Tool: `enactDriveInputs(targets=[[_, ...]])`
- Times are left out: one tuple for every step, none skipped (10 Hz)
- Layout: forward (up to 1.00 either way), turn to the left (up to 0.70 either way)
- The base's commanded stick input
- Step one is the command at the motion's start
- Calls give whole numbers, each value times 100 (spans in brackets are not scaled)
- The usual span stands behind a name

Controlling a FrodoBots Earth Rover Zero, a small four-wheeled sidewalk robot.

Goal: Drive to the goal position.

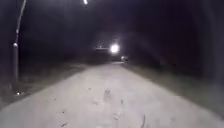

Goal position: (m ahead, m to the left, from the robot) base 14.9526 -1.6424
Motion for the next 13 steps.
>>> enactDriveInputs(targets=[[100,0],[100,1],[100,3],[100,4],[100,8],[100,11],[100,14],[100,3],[100,2],[100,2],[100,2],[100,2],[100,2]])
